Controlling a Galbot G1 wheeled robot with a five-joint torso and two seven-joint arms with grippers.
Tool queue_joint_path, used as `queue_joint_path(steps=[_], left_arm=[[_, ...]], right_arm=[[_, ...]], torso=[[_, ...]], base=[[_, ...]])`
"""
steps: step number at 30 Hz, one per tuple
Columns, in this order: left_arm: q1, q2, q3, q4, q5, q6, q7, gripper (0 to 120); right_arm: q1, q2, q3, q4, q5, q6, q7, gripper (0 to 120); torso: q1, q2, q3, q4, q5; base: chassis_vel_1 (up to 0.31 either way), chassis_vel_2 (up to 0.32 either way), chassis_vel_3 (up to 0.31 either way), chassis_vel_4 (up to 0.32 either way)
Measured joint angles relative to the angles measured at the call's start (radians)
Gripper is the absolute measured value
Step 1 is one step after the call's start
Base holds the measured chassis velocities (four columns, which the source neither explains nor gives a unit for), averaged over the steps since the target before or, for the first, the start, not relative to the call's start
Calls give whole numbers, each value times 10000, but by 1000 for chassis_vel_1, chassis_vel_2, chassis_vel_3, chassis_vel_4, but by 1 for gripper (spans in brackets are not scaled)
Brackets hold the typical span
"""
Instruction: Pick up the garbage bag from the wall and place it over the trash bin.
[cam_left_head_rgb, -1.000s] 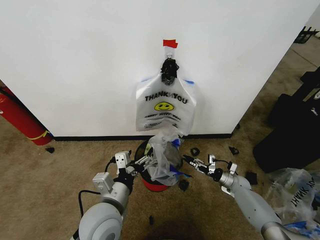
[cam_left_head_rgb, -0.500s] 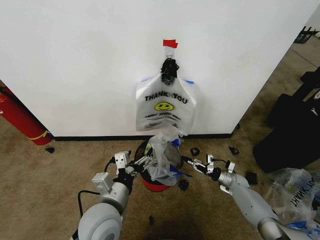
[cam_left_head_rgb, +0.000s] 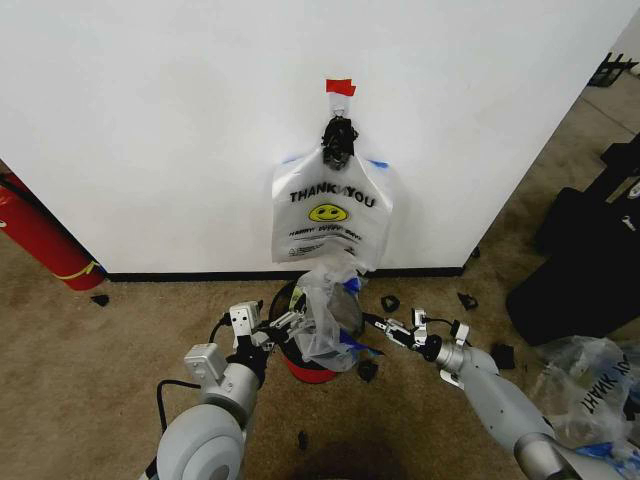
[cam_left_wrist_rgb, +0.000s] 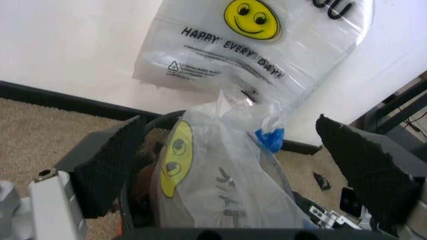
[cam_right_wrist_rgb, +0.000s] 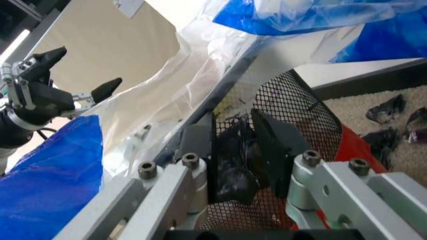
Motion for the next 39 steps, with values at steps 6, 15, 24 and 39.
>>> queue_joint_path(steps=[6, 15, 24, 39], left_arm=[[6, 6, -11, -6, -39, 0, -22, 100], [21, 1, -30, -31, -59, 2, -43, 100], [31, -63, 23, -27, -68, 1, -50, 100], [37, -45, 78, -45, -95, 8, -50, 100]], right_arm=[[-7, -39, -2, 45, 0, 6, -2, 4], [-27, -56, -5, 111, -38, 45, 3, 0], [-187, -349, 144, 73, -467, 218, -170, 0], [49, -340, 168, -149, -609, 472, 7, 23]], torso=[[0, 0, 0, 0, 0], [0, 0, 0, 1, 0], [0, 0, 0, 0, 1], [0, 0, 0, 1, 1]], base=[[0, 0, 0, 0], [0, 0, 0, 0], [0, 0, 0, 0], [0, 0, 0, 0]])
